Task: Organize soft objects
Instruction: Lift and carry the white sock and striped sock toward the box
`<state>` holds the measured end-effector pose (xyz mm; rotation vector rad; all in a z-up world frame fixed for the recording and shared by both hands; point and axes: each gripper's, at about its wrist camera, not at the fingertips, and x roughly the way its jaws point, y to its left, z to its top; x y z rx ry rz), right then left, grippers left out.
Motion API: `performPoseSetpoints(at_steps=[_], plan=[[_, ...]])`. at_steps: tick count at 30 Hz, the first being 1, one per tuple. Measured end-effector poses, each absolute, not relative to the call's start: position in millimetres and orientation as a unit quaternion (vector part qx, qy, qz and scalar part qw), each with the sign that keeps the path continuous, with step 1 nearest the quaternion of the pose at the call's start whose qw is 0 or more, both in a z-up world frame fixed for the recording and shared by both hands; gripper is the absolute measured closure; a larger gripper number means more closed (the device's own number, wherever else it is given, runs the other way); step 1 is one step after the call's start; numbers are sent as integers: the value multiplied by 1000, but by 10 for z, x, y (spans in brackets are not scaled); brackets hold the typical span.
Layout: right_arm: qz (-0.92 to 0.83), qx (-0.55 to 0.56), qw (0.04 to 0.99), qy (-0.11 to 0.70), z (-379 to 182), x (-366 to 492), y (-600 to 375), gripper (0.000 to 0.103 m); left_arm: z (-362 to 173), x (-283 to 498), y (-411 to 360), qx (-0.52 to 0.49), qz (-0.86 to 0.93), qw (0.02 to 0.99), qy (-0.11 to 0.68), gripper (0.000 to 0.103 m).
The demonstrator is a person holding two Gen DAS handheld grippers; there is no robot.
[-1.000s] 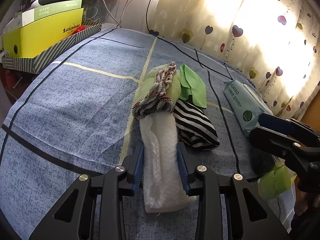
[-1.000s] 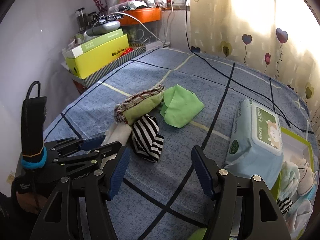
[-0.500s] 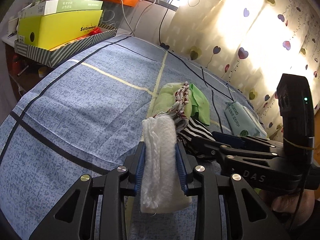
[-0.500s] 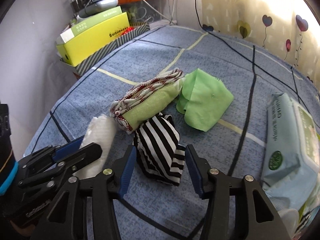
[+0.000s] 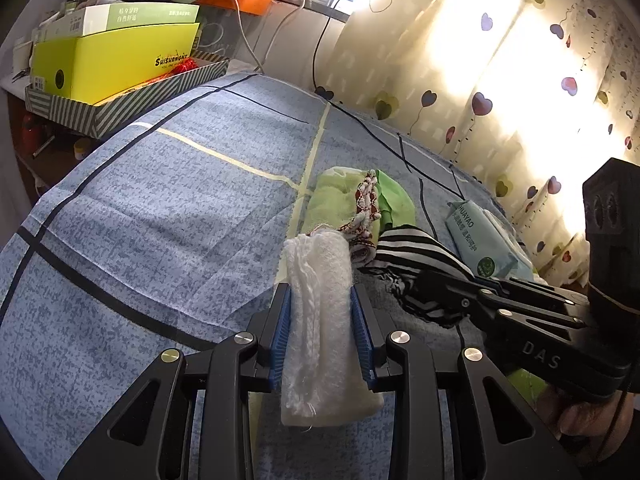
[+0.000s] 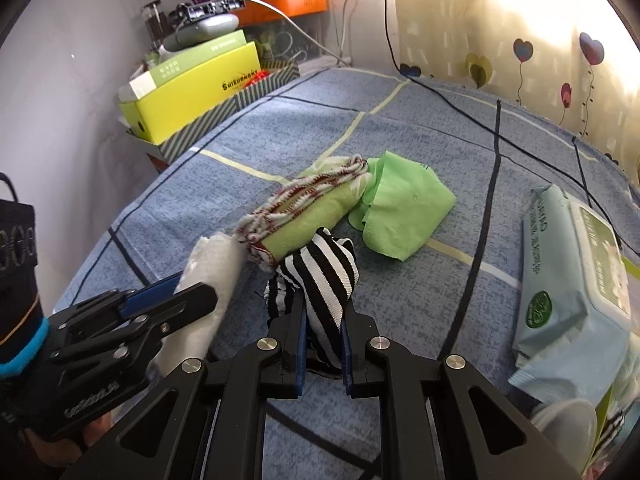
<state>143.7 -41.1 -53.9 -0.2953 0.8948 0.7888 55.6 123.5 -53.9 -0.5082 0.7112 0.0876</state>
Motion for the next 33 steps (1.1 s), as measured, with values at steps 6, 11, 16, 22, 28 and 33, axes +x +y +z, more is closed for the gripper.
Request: performPoseSetpoints(at_steps=[6,11,16,22,28,33], plan=[[377,-131,827,395,-359,1266,-583,90,-480,548,1205,-235,50,909,339,72],[381,-120,837,373,-210,1170,-745,90,-343,505,1142,-223,55,917,327,72],[379,-106,848,353,-80,1105,-916,90,-206,480,1028,-207,53,923,319,72],[380,-89,860,330,65,1030,-1172,90,0,480,835,-185,45,933,305,72],[373,-68,871,314,157,975,-1478,90,189,531,544,-156,29,942,296,72],[363,-50,881,301,227,953,-1749,90,302,578,314,-136,15,946,293,72]])
